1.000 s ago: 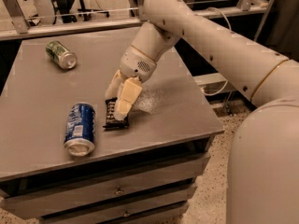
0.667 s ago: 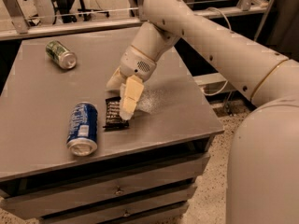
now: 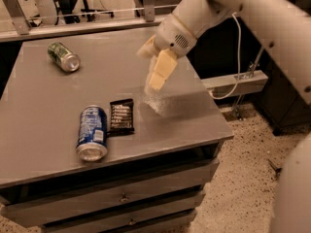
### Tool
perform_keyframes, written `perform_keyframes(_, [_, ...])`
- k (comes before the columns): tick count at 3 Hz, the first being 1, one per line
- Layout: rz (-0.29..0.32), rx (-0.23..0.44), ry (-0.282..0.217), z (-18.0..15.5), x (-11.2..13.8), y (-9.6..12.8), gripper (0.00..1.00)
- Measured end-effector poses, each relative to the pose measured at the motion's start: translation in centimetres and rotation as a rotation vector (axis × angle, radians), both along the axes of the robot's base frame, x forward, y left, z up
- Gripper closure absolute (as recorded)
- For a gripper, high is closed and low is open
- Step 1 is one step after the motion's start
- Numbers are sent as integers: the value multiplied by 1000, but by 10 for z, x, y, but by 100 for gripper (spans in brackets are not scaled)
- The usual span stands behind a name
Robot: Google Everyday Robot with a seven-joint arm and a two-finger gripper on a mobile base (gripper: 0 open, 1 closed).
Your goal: Move rxbar chocolate near pepsi can
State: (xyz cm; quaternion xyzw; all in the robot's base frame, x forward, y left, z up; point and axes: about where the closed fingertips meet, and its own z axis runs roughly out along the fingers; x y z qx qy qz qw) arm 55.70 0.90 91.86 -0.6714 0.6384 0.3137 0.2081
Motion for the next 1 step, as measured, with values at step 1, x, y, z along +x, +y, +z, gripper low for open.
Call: perform_keyframes(1, [-130,75,-109,51,13,-44,0])
